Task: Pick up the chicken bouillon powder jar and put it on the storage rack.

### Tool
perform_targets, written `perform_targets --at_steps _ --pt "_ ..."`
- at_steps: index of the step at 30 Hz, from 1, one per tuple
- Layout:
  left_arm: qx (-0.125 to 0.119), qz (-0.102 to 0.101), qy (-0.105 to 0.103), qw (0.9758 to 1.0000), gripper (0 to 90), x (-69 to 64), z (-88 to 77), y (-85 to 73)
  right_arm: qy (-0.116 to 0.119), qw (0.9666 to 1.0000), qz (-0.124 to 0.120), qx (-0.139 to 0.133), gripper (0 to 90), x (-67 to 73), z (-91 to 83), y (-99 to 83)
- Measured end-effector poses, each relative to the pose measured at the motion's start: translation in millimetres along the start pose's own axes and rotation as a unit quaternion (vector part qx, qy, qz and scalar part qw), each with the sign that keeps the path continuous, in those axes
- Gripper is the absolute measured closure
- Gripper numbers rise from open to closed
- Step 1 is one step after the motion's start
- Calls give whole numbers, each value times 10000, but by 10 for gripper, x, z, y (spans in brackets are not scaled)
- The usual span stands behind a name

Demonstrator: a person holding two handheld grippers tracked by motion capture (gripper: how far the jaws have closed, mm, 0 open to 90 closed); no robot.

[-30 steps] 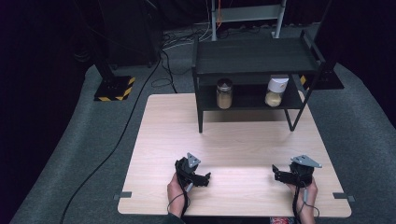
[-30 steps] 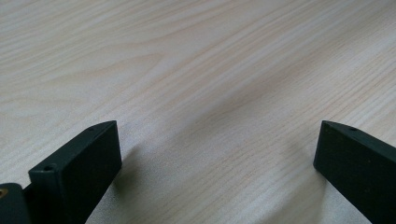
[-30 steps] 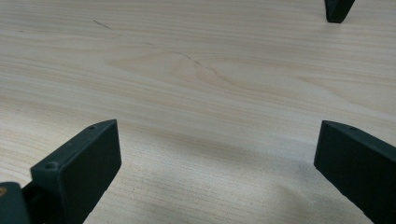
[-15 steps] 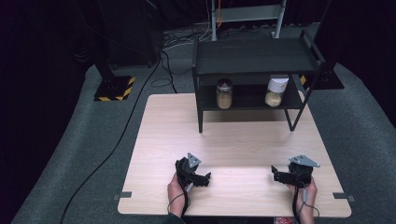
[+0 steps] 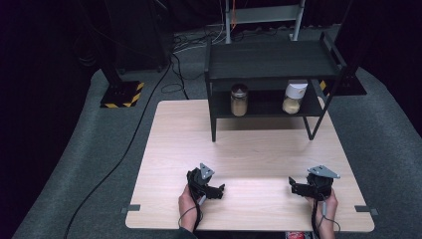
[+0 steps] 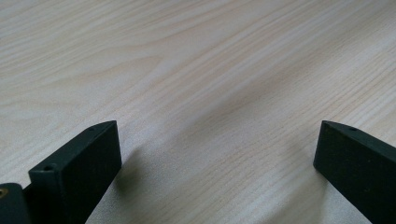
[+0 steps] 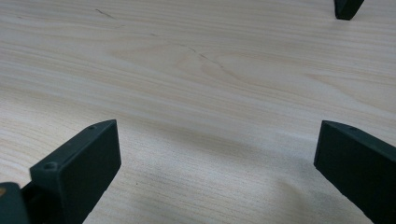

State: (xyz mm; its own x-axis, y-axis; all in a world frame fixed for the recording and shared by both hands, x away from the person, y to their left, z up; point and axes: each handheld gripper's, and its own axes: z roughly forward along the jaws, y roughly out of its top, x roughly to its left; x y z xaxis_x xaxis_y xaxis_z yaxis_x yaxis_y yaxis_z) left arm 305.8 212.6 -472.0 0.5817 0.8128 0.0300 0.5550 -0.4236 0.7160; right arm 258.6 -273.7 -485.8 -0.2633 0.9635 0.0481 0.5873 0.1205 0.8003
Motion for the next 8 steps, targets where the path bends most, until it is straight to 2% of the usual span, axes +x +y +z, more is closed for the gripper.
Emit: perform_targets --at_steps 8 --pt "0 -2 -2 10000 1 1 0 0 -9 10000 -21 41 0 12 5 12"
